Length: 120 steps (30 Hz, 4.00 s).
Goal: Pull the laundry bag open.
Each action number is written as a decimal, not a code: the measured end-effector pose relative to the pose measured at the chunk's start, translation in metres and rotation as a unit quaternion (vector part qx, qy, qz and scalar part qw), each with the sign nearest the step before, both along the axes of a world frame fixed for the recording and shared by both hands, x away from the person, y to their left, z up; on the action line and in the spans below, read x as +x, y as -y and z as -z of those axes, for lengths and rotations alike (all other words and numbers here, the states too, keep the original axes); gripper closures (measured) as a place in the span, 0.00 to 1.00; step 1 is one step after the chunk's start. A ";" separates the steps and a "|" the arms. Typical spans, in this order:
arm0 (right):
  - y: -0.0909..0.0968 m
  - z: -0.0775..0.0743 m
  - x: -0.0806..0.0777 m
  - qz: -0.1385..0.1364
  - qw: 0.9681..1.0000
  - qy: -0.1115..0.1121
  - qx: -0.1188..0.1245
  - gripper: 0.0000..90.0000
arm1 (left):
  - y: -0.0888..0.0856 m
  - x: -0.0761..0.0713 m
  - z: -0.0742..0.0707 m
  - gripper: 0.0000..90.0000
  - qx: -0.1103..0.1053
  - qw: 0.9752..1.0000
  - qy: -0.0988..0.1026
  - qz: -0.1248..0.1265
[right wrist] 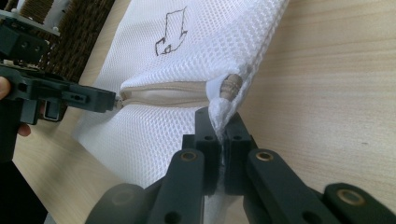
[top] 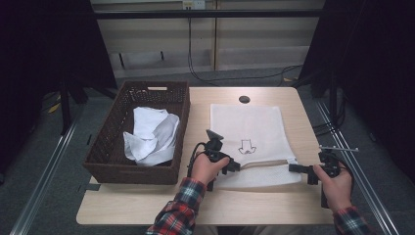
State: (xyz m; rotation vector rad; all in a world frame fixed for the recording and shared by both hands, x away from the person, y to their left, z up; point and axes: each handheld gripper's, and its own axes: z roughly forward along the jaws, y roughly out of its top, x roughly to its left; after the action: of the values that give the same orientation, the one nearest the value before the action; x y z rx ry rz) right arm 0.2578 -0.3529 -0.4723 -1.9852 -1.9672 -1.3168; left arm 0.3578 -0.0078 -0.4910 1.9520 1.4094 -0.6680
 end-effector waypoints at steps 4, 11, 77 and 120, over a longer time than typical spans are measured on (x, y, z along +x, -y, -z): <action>-0.001 0.001 0.000 -0.001 1.000 0.002 -0.005 0.97 | 0.005 -0.002 0.008 0.79 -0.002 1.000 -0.004 -0.006; 0.000 0.002 0.000 0.001 1.000 -0.001 -0.006 0.97 | 0.004 -0.001 0.010 0.80 -0.019 1.000 -0.013 -0.017; 0.025 0.011 -0.003 0.030 0.999 -0.024 0.031 0.98 | -0.019 0.010 -0.028 0.97 -0.005 1.000 0.029 -0.009; 0.029 0.013 -0.001 0.037 0.999 -0.016 0.005 0.97 | -0.056 0.011 -0.048 0.96 0.057 0.994 0.077 -0.049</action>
State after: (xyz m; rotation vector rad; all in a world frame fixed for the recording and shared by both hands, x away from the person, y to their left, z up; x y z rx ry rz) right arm 0.2567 -0.3823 -0.4853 -2.0812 -1.8874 -1.2974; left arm 0.3693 0.0485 -0.4430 1.9607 1.4640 -0.3916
